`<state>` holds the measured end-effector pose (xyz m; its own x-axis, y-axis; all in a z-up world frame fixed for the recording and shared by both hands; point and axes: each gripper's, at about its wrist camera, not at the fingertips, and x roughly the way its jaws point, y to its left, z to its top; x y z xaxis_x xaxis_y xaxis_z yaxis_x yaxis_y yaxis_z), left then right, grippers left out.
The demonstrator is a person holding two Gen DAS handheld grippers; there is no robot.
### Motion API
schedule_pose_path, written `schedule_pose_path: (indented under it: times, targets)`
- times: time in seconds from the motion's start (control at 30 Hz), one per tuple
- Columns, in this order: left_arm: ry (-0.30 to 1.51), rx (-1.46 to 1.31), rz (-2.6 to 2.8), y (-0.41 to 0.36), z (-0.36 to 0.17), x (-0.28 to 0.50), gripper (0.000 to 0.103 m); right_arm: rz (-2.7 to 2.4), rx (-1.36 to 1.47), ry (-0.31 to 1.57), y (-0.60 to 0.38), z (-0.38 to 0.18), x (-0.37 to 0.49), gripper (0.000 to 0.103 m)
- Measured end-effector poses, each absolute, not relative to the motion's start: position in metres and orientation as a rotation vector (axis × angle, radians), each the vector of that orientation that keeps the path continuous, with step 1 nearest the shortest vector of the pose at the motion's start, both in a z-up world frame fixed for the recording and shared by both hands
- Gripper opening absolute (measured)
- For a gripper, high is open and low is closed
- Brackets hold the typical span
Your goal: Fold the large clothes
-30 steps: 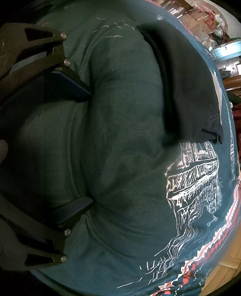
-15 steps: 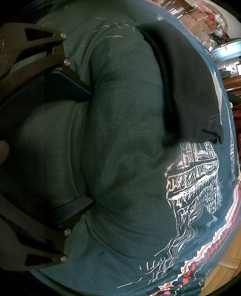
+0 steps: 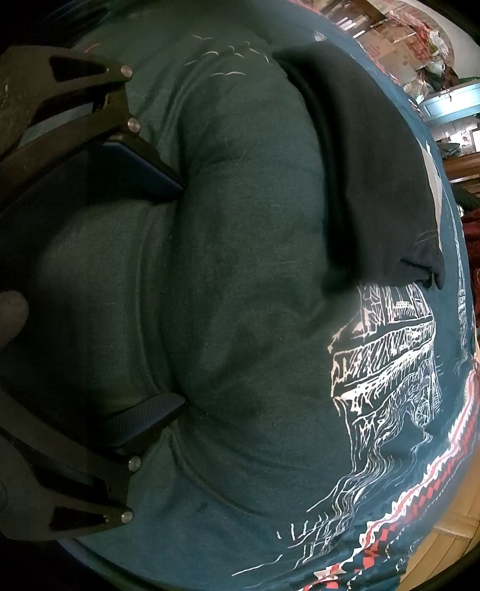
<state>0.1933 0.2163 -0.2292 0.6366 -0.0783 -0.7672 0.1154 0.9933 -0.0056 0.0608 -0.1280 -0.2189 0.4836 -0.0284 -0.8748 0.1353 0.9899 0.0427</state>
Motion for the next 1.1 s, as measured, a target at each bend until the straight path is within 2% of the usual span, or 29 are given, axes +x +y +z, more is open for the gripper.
schedule_pose_path:
  times: [1.1]
  targets:
    - [0.865, 0.047, -0.108, 0.2149, -0.2286, 0.1917, 0.103, -0.1, 0.106, 1.062, -0.1272, -0.2189, 0.0604, 0.103]
